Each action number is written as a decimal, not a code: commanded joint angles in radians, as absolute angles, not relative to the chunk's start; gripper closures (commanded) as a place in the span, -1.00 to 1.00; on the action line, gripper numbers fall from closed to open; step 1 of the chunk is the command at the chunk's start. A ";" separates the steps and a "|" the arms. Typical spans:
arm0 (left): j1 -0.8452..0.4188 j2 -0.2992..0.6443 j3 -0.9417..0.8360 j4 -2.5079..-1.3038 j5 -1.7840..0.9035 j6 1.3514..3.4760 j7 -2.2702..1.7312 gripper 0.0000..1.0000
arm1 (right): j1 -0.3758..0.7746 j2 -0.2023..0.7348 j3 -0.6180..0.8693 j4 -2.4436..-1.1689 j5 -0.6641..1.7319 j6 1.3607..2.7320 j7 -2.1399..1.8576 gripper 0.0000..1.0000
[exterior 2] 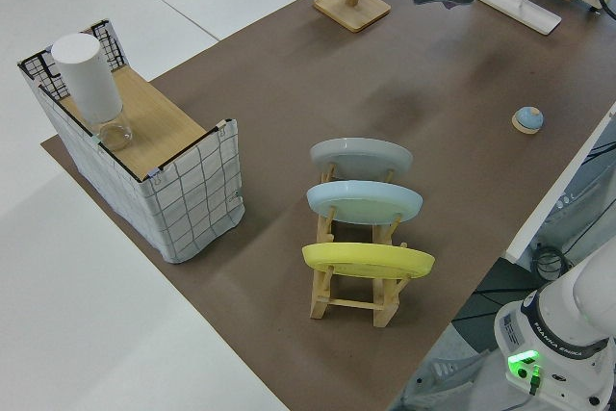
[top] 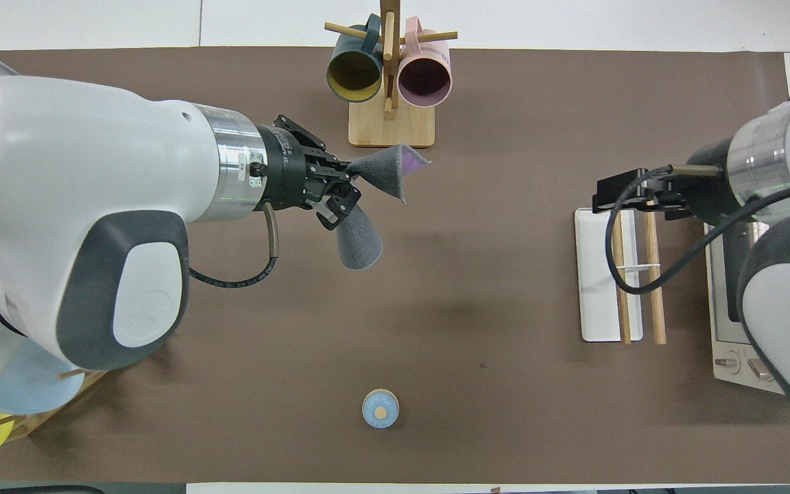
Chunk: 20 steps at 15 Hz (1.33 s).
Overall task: Fold towel and hang on rack
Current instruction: 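Carry the towel to the table center while the right gripper approaches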
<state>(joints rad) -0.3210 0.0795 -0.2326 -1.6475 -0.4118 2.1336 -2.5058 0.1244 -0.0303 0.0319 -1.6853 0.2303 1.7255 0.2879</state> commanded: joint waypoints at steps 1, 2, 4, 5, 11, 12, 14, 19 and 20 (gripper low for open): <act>-0.365 0.063 -0.225 -1.655 -0.385 2.148 -2.571 1.00 | 0.124 -0.066 0.028 -1.747 0.368 1.775 0.481 -1.00; -0.377 0.060 -0.225 -1.655 -0.371 2.148 -2.591 1.00 | 0.124 -0.066 0.028 -1.747 0.435 1.784 0.576 -1.00; -0.402 0.057 -0.227 -1.660 -0.339 2.160 -2.611 1.00 | 0.124 -0.064 0.028 -1.759 0.543 1.833 0.739 -1.00; -0.416 0.055 -0.227 -1.664 -0.333 2.170 -2.609 1.00 | 0.124 -0.064 0.028 -1.773 0.599 1.851 0.812 -1.00; -0.451 0.049 -0.227 -1.669 -0.302 2.181 -2.617 1.00 | 0.166 -0.055 0.029 -1.867 0.836 2.005 1.126 -1.00; -0.453 0.049 -0.227 -1.669 -0.302 2.181 -2.620 1.00 | 0.166 -0.055 0.029 -1.868 0.839 2.003 1.144 -1.00; -0.453 0.049 -0.227 -1.669 -0.302 2.181 -2.620 1.00 | 0.187 -0.063 0.029 -1.897 0.854 2.008 1.155 -1.00; -0.453 0.048 -0.227 -1.669 -0.298 2.181 -2.620 1.00 | 0.229 -0.051 0.031 -1.944 0.937 2.086 1.157 -1.00; -0.453 0.048 -0.227 -1.670 -0.296 2.181 -2.620 1.00 | 0.236 -0.049 0.031 -1.948 0.940 2.106 1.157 -1.00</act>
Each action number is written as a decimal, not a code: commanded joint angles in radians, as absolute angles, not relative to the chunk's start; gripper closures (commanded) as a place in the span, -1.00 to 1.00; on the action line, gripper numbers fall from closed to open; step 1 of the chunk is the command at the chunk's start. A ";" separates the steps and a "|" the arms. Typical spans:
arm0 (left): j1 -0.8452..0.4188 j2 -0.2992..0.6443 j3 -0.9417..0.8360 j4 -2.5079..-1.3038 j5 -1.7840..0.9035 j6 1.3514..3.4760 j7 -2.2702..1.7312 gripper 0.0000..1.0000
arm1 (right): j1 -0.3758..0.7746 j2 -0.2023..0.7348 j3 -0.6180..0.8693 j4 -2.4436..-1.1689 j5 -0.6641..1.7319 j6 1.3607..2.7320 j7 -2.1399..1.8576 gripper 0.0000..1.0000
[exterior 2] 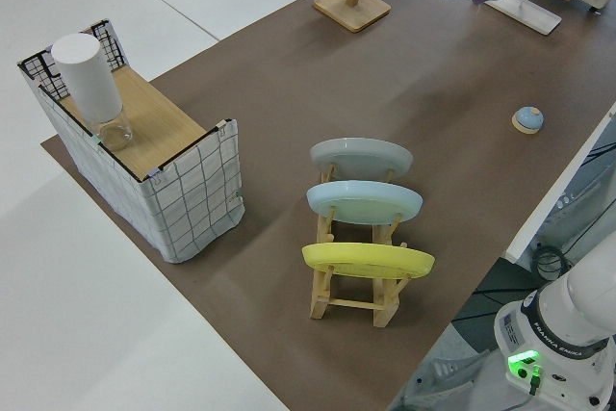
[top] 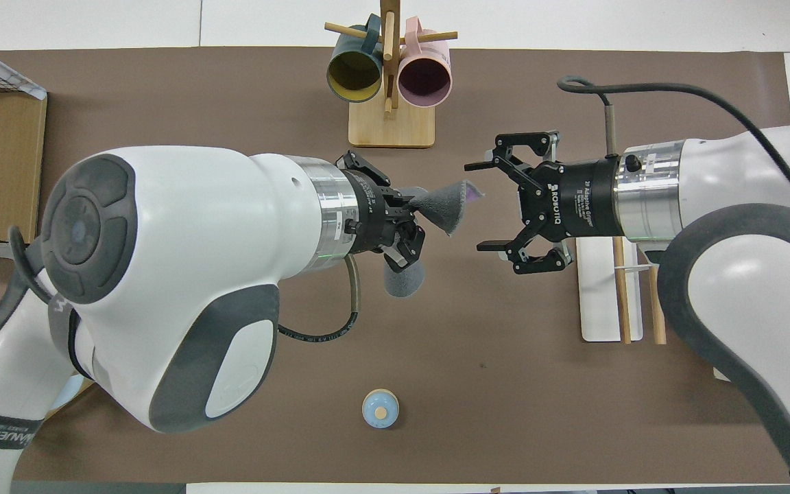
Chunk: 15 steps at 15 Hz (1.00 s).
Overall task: Fold towel and hang on rack
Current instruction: 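Grasp the hanging towel with the right gripper beside the left gripper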
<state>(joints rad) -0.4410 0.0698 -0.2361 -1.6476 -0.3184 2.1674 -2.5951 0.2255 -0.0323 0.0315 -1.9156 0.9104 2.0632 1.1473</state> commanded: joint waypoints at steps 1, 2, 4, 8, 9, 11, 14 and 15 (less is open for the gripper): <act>-0.453 0.048 -0.227 -1.671 -0.298 2.181 -2.620 1.00 | 0.257 -0.049 0.031 -1.960 0.940 2.126 1.158 -1.00; -0.453 0.046 -0.227 -1.671 -0.296 2.181 -2.620 1.00 | 0.276 -0.051 0.031 -1.980 0.940 2.144 1.158 -1.00; -0.453 0.048 -0.227 -1.671 -0.296 2.181 -2.620 1.00 | 0.293 -0.055 0.031 -1.999 0.940 2.167 1.157 -1.00; -0.456 0.046 -0.227 -1.669 -0.296 2.181 -2.625 1.00 | 0.328 -0.038 0.031 -1.997 0.940 2.238 1.149 -1.00; -0.456 0.048 -0.227 -1.669 -0.296 2.181 -2.626 1.00 | 0.330 -0.034 0.031 -1.991 0.940 2.253 1.147 -0.64; -0.456 0.046 -0.227 -1.669 -0.296 2.181 -2.626 1.00 | 0.327 -0.023 0.031 -1.983 0.956 2.260 1.135 0.34; -0.456 0.046 -0.227 -1.671 -0.296 2.181 -2.626 1.00 | 0.307 -0.017 0.028 -1.967 1.031 2.263 1.065 1.00; -0.456 0.048 -0.227 -1.671 -0.296 2.181 -2.626 1.00 | 0.307 -0.012 0.028 -1.964 1.031 2.273 1.048 1.00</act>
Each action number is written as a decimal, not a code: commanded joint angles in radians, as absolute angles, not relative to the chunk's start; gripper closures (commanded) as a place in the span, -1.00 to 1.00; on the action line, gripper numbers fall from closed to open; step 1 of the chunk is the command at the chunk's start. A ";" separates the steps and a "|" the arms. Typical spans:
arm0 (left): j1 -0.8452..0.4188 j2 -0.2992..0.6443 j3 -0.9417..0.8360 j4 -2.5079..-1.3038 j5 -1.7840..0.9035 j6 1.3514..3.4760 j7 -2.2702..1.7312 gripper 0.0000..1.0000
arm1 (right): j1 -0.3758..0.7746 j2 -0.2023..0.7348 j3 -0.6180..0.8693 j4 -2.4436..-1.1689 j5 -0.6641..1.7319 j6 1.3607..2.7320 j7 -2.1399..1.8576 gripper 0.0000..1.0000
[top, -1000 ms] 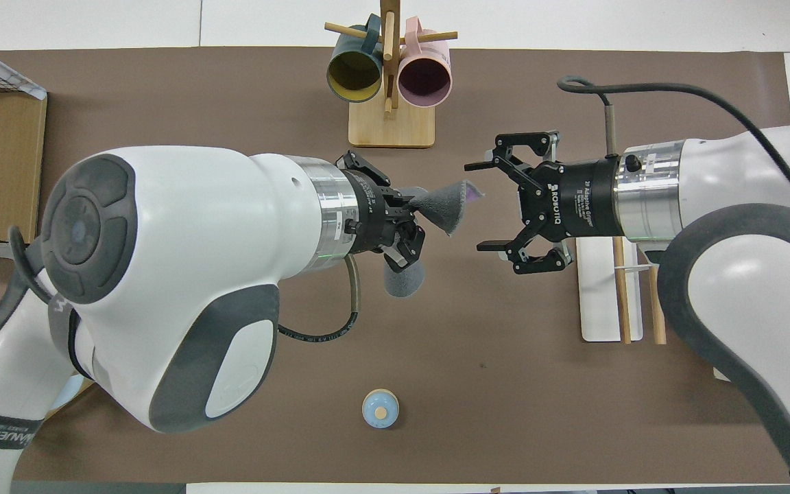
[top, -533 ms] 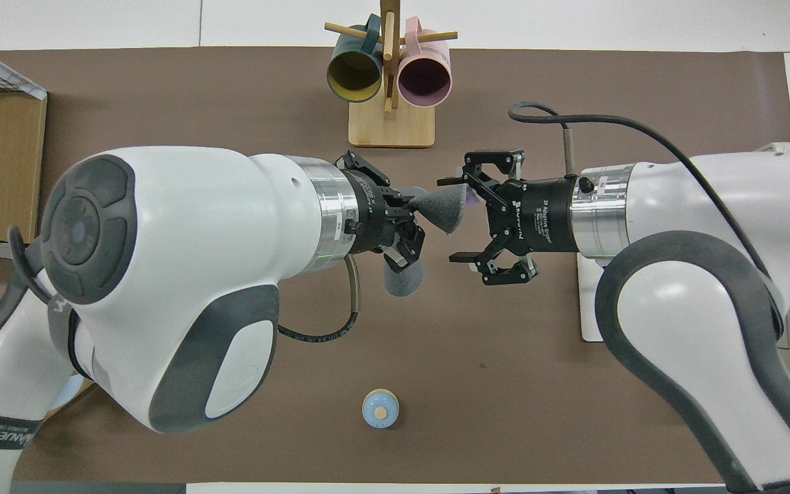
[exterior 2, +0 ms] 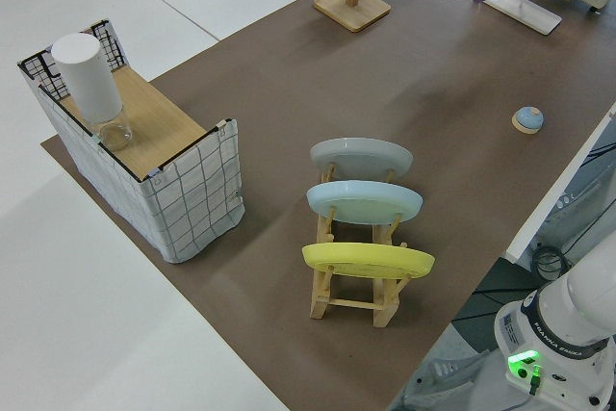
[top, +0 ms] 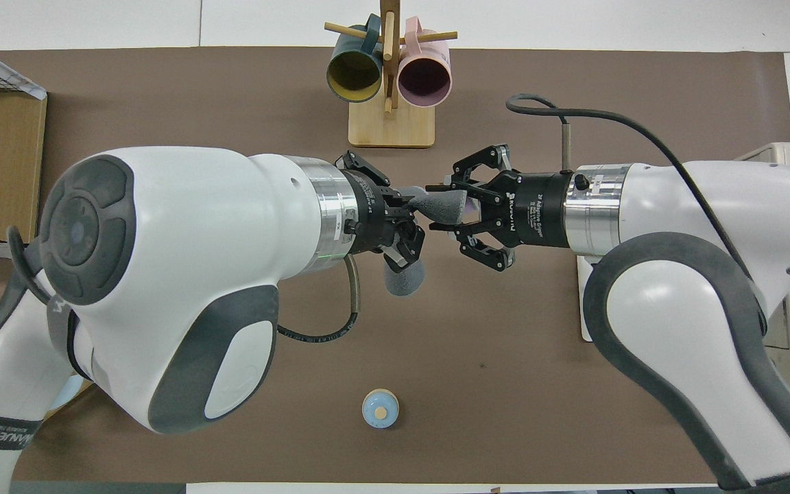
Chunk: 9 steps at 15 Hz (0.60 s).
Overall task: Fold towel and hang on rack
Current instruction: 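Grasp the hanging towel with the right gripper beside the left gripper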
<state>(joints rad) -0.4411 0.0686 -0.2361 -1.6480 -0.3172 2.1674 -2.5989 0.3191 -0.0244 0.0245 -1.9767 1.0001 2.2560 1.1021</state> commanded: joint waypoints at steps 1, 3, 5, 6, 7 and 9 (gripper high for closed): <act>-0.456 0.046 -0.227 -1.671 -0.296 2.180 -2.626 1.00 | 0.307 -0.012 0.028 -1.963 1.031 2.290 1.043 1.00; -0.456 0.046 -0.227 -1.671 -0.296 2.180 -2.629 1.00 | 0.302 -0.009 0.028 -1.963 1.032 2.310 1.026 1.00; -0.456 0.043 -0.227 -1.671 -0.293 2.180 -2.632 1.00 | 0.273 -0.005 0.026 -1.948 1.035 2.292 0.971 1.00; -0.457 0.043 -0.227 -1.674 -0.273 2.180 -2.632 0.89 | 0.253 -0.003 0.026 -1.938 1.034 2.275 0.960 1.00; -0.477 0.041 -0.227 -1.677 -0.235 2.180 -2.634 -0.98 | 0.241 0.001 0.025 -1.931 1.031 2.251 0.947 1.00; -0.488 0.031 -0.227 -1.693 -0.216 2.181 -2.635 -1.00 | 0.213 0.002 0.023 -1.928 1.020 2.217 0.893 1.00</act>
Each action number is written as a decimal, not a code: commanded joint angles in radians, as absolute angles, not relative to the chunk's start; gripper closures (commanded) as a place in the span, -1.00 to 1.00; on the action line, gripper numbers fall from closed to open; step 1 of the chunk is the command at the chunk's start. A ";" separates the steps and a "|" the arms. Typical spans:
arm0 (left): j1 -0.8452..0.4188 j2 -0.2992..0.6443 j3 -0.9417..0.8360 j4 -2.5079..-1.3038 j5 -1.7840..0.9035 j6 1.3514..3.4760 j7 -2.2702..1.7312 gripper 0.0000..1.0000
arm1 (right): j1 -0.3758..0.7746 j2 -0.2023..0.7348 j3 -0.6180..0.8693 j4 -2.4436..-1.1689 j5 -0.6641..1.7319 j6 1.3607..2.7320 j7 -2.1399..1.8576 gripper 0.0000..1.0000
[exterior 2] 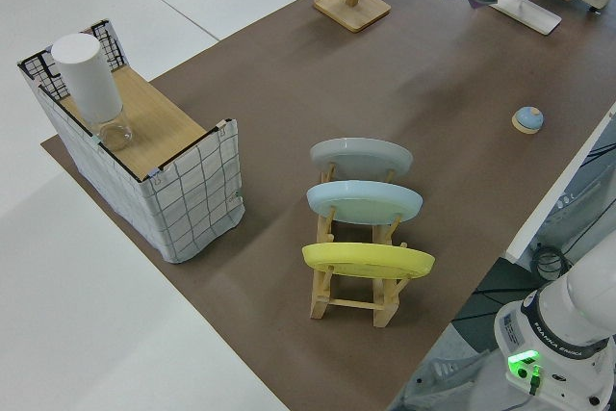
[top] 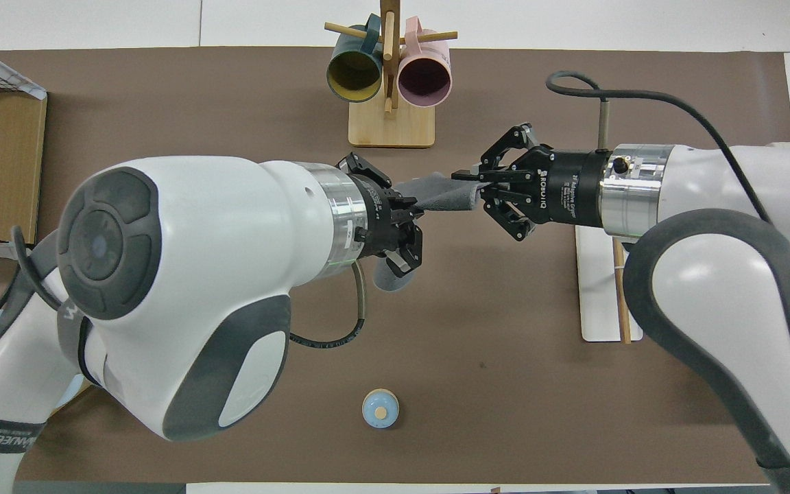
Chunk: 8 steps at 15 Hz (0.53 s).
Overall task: Fold towel and hang on rack
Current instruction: 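Pull the towel toward the rack with the right gripper while the left gripper opens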
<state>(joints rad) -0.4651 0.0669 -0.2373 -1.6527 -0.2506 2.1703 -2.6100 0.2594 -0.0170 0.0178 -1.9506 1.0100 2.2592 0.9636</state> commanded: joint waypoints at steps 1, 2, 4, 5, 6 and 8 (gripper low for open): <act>-0.488 0.029 -0.227 -1.695 -0.215 2.181 -2.635 -1.00 | 0.201 0.002 0.021 -1.928 1.016 2.195 0.861 1.00; -0.488 0.029 -0.227 -1.695 -0.215 2.181 -2.635 -1.00 | 0.186 0.002 0.021 -1.928 0.999 2.180 0.829 1.00; -0.486 0.029 -0.227 -1.697 -0.215 2.181 -2.632 -1.00 | 0.157 -0.002 0.021 -1.928 0.924 2.143 0.760 1.00; -0.482 0.029 -0.227 -1.698 -0.213 2.180 -2.623 -1.00 | 0.141 -0.005 0.021 -1.930 0.907 2.129 0.744 1.00; -0.479 0.029 -0.226 -1.701 -0.212 2.178 -2.619 -1.00 | 0.124 -0.006 0.020 -1.934 0.901 2.103 0.726 1.00; -0.466 0.023 -0.215 -1.713 -0.209 2.178 -2.553 -1.00 | 0.082 -0.020 0.020 -1.959 0.836 2.050 0.604 1.00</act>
<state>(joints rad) -0.4774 0.0616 -0.2287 -1.6644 -0.2228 2.1701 -2.6027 0.1283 -0.0113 0.0143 -1.9468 0.8899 2.1009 0.7108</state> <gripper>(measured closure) 0.000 0.978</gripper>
